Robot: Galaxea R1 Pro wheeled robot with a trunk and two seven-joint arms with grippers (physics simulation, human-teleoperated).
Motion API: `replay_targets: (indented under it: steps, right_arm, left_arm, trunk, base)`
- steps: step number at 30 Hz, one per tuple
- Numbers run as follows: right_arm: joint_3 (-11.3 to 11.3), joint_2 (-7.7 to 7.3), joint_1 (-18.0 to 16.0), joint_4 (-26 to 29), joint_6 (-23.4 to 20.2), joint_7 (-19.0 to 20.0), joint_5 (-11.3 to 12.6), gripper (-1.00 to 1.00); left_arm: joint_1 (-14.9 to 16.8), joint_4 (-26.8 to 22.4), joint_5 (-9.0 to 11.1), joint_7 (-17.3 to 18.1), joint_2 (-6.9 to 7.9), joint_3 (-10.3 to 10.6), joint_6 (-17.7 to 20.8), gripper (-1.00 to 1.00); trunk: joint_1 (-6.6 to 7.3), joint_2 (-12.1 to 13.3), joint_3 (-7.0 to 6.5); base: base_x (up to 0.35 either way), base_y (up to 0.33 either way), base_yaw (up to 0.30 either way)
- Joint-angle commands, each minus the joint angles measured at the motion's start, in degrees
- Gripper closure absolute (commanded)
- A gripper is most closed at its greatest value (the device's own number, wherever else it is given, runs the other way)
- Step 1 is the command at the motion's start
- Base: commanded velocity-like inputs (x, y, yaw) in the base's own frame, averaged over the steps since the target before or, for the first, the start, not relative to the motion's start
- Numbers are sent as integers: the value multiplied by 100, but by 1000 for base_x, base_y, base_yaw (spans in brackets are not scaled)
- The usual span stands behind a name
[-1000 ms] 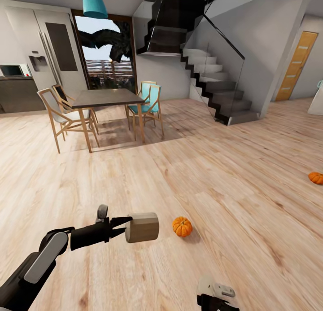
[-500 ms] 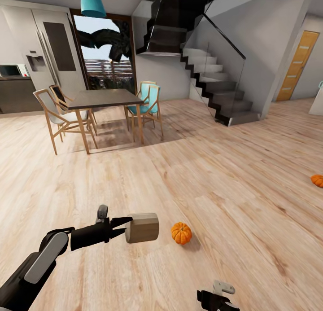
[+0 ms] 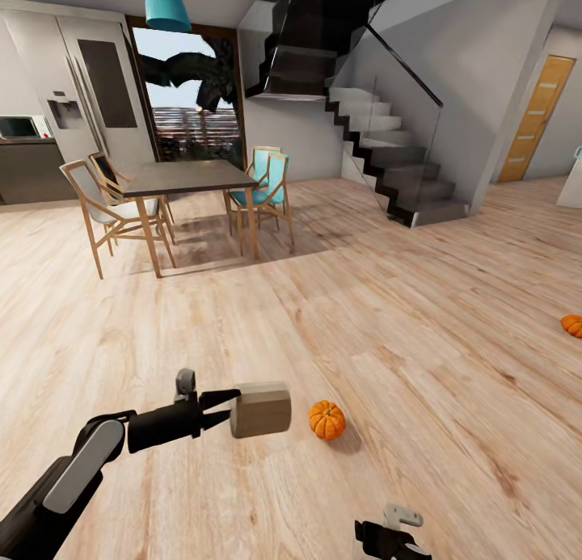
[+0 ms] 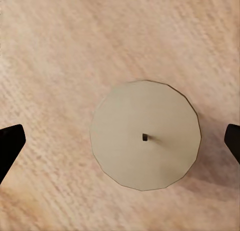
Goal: Place each of the two pumpkins and all three candles from the living room inside a cabinet in the living room (use any cabinet), then make sure every cabinet is closed, and position the cauldron so it is next to a table in the living room.
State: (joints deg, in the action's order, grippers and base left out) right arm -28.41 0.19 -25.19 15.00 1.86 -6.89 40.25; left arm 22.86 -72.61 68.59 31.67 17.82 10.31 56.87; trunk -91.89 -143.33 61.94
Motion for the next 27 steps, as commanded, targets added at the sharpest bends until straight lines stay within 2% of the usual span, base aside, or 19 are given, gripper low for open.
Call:
replay_targets:
  steps: [1,6,13,27]
  right_arm:
    - [-49,-2,-3,0,21,-31,48,-100]
    - [-50,-1,-3,-3,24,-31,37,-100]
    - [-51,-6,-3,-5,33,-31,36,-100]
    - [-42,-2,-3,-74,33,-49,44,-100]
  left_arm:
    - [2,9,23,59,3,8,9,100]
    - [-1,18,90,218,-5,9,8,100]
    - [-1,19,100,413,1,12,8,100]
    - [-1,2,106,419,-4,15,8,100]
  trunk:
    - [1,-2,5]
    - [-9,-7,93]
    - [-9,-7,93]
    - [-45,-26,404]
  base:
    - [0,0,0]
    - [0,0,0]
    - [0,0,0]
    - [0,0,0]
